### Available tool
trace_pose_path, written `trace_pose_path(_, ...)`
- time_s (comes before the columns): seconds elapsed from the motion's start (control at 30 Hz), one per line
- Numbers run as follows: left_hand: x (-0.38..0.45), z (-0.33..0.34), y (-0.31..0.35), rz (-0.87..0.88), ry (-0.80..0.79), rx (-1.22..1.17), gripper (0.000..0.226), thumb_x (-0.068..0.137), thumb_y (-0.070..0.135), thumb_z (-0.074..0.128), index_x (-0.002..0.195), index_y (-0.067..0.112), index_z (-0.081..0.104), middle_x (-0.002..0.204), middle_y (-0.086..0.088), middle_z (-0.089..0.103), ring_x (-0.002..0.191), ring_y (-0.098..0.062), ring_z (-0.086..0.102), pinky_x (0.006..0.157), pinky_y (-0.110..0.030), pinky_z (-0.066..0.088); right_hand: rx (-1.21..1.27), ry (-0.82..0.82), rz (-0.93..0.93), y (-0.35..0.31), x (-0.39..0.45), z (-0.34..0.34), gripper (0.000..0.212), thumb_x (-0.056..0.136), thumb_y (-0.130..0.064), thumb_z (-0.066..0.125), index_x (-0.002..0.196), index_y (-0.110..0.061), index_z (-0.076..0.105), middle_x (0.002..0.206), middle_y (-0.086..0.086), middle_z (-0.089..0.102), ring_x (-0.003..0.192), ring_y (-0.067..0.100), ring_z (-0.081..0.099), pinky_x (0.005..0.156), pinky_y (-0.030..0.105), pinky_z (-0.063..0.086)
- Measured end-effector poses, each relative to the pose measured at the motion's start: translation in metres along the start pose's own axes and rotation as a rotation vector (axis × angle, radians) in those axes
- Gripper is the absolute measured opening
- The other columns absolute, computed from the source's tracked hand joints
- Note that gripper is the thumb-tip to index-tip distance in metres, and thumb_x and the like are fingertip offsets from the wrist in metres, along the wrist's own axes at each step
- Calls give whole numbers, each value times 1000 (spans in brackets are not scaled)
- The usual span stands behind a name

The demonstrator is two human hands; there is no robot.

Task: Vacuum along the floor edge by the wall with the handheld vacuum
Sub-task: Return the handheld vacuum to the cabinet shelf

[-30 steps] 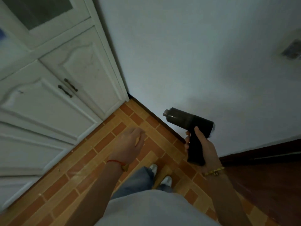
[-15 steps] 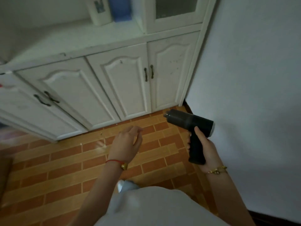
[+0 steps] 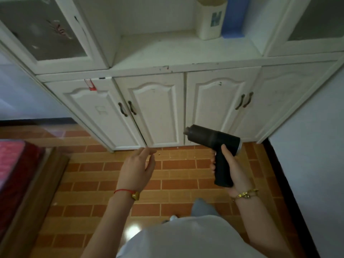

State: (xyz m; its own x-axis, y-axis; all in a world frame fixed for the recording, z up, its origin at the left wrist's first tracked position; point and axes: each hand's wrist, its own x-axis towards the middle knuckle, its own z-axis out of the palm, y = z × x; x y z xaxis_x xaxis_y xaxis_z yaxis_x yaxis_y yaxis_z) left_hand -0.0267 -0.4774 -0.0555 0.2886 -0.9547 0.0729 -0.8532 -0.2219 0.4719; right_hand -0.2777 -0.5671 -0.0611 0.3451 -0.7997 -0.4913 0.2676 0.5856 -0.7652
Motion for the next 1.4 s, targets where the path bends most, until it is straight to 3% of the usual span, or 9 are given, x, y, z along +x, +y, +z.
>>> trace_pose_path(0.23,48,-18,-50,-72,83,-47,20,97,17,54,112,15,67,107,-2,69,96,-23,64,79,-39,54,-60,-63,36,-8,71,61,45,83,-47,63,105,-8,65,77,2,62,58,11,57,51,22,49)
trace_pose_path(0.4,112,-26,-88,-103,104,-40,22,97,17,54,115,15,66,109,-1,68,98,-23,64,79,-41,54,-71,-90,49,-25,140,104,41,79,-47,63,97,-10,67,73,2,62,56,11,57,51,22,49)
trace_pose_path(0.77,287,-73,-129,-69,235,-24,20,97,16,55,113,14,66,104,-3,68,93,-23,63,80,-43,54,-125,-206,-9,-121,287,206,46,77,-53,64,98,-12,70,73,2,64,57,13,57,51,24,50)
trace_pose_path(0.9,335,-85,-133,-21,250,-35,23,97,16,54,116,14,66,112,-3,67,102,-22,63,88,-40,53,-115,-196,-37,-147,325,231,49,77,-52,64,101,-10,67,75,3,63,57,13,57,52,23,50)
trace_pose_path(1.13,419,-84,-151,95,255,-45,22,94,13,56,114,12,67,111,-5,67,103,-24,62,88,-38,53,-120,-105,-55,-173,387,264,55,74,-50,65,104,-4,64,72,4,64,54,14,57,49,24,50)
trace_pose_path(1.4,495,-63,-175,125,154,23,31,91,11,55,121,11,61,121,-8,60,116,-29,52,98,-40,45,-78,-32,-86,-200,484,316,44,89,-40,60,109,-1,61,76,8,63,53,14,59,46,24,49)
